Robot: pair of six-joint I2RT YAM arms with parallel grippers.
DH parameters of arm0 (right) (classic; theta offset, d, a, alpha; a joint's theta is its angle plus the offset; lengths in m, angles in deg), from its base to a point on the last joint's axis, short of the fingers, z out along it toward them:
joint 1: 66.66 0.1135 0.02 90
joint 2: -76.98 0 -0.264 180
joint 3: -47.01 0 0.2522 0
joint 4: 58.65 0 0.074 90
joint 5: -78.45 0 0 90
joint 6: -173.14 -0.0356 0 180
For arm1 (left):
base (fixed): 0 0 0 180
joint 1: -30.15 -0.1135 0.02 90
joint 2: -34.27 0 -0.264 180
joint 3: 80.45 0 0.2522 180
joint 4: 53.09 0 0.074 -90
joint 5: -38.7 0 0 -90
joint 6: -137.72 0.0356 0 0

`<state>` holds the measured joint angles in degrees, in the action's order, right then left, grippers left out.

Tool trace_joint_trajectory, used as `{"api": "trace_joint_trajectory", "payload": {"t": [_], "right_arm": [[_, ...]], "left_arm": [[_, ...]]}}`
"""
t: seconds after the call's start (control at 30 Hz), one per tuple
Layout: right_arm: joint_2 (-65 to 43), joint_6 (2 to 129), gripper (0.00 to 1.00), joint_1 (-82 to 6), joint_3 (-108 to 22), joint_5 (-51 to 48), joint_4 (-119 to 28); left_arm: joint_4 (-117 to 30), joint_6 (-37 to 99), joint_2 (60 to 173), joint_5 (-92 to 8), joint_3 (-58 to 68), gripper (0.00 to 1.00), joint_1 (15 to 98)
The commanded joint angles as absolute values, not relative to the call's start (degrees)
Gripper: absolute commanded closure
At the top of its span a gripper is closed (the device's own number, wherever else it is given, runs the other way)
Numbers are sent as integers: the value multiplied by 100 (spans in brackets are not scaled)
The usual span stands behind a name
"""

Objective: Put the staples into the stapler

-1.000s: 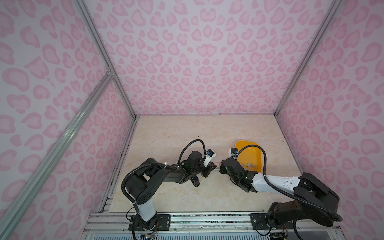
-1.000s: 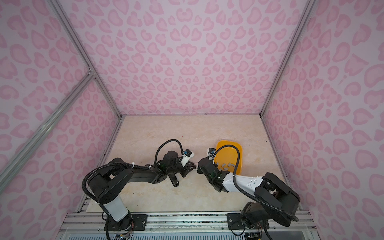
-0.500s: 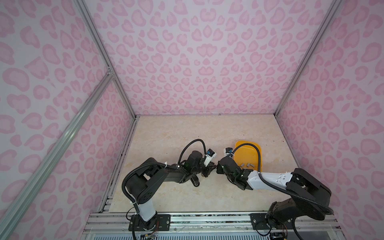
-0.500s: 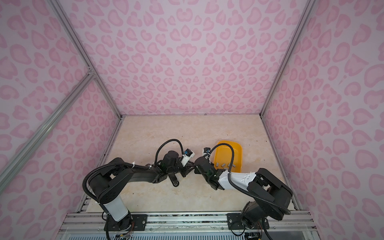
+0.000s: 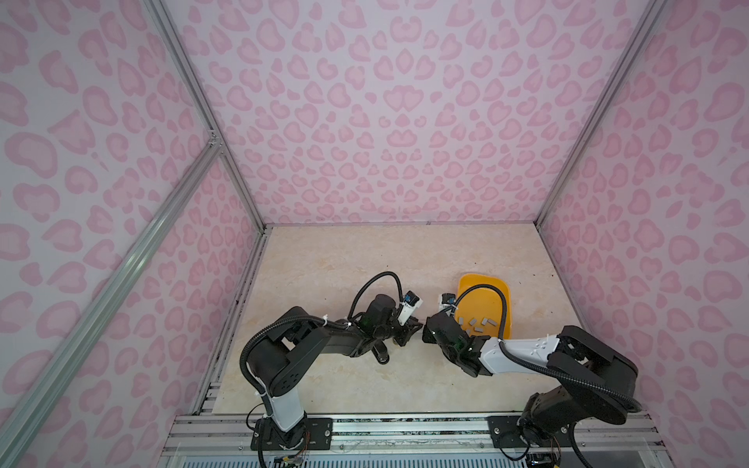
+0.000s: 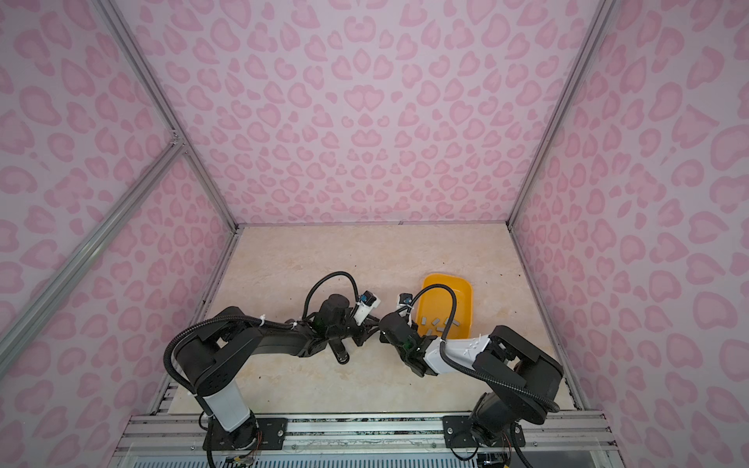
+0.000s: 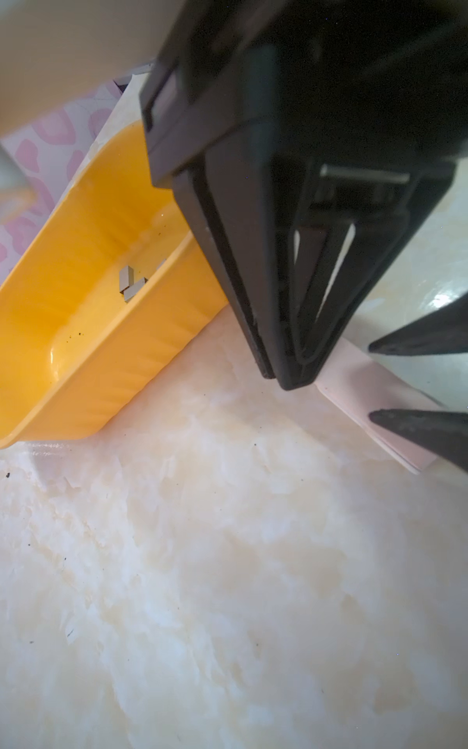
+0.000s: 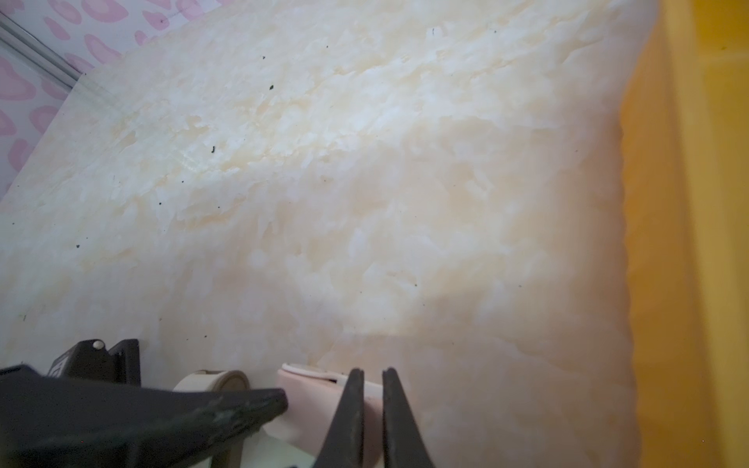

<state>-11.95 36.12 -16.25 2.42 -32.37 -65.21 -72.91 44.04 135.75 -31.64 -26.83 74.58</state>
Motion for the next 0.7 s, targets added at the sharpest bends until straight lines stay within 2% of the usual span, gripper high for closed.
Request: {"api": "trace_joint_trajectory", "payload": {"t": [0.0, 0.37, 0.67], "right_arm": [[-1355, 3535, 89, -1597, 334, -3194, -6154], [-1537, 3396, 89, -1283, 493, -3536, -6181], [-2035, 3221, 91, -1248, 741, -3587, -6749]], "left_arm": [[-7338, 4421, 13623, -3093, -2636, 75, 7463], [-7464, 4408, 13680, -3099, -2772, 75, 7485], [-7528, 4387, 13788, -3161, -2783, 76, 7498]]}}
